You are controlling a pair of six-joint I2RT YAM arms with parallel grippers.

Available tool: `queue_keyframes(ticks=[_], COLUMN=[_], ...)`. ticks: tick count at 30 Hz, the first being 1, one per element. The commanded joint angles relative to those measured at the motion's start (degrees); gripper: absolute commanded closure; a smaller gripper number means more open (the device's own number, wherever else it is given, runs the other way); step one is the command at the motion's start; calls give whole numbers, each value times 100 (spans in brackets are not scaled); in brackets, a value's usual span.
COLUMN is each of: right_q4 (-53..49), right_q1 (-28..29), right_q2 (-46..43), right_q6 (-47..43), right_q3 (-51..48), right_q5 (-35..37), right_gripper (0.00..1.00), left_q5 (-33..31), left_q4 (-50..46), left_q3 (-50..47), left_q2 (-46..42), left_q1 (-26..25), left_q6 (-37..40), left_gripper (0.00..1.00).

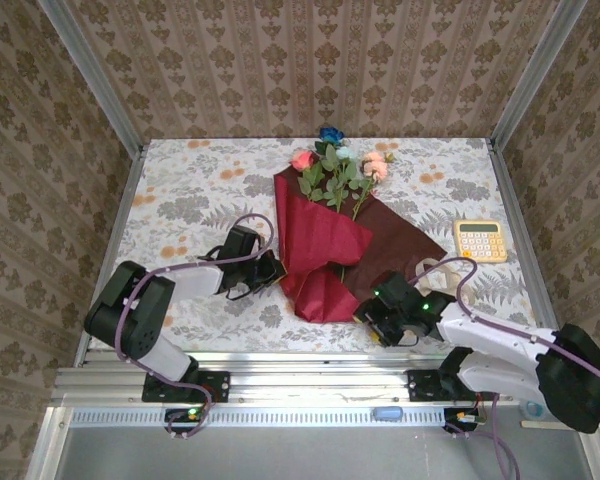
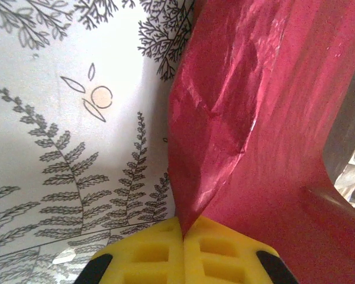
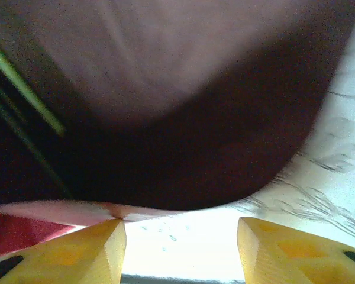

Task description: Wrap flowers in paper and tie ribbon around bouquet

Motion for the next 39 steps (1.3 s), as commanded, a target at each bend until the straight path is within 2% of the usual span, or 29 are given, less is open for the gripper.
queue_keyframes(ticks=[1, 3, 5, 9, 12, 14, 16, 18, 22, 25, 29, 34, 39], right_q4=[1082, 1271, 1061, 518, 341, -76, -607, -1009, -1680, -1508, -706, -358, -532], right_q1=[-186, -377, -667, -1466, -2044, -2165, -2144, -2045, -1394, -666, 80, 241, 239], right_q2=[503, 872, 1096, 1447, 2170, 2569, 2558, 2153, 994, 888, 1477, 2434, 3106], right_q6=[186, -69, -558, -1768, -2639, -3121, -3300, -3162, -2853, -2686, -2971, -3850, -4451], right_q3=[-41, 94, 355, 1044, 1731, 2282, 2572, 2579, 2569, 2717, 3097, 3620, 4126], right_q5=[414, 373, 328, 156, -510, -731, -622, -261, 759, 873, 832, 833, 816], right_gripper=[60, 77, 89, 95, 97, 89, 71, 59, 46, 44, 45, 50, 55], left_q5=[91, 83, 61, 30, 16, 9, -35, -61, -103, -111, -99, -50, -40], left_q4=[301, 405, 580, 1088, 1557, 1807, 1944, 2006, 2057, 2104, 2130, 2158, 2139], left_q3=[-84, -127, -162, -133, -50, 11, 66, 97, 92, 59, 37, 35, 18], left_q2=[65, 76, 117, 366, 647, 819, 927, 967, 978, 979, 1012, 1042, 1021], left_q1=[66, 88, 114, 136, 102, 82, 58, 32, -12, -48, -57, -57, -55], left_q6=[-235, -338, -484, -900, -1274, -1479, -1617, -1682, -1764, -1814, -1849, -1857, -1840], left_gripper=[100, 100, 100, 100, 100, 100, 100, 100, 100, 100, 100, 100, 100])
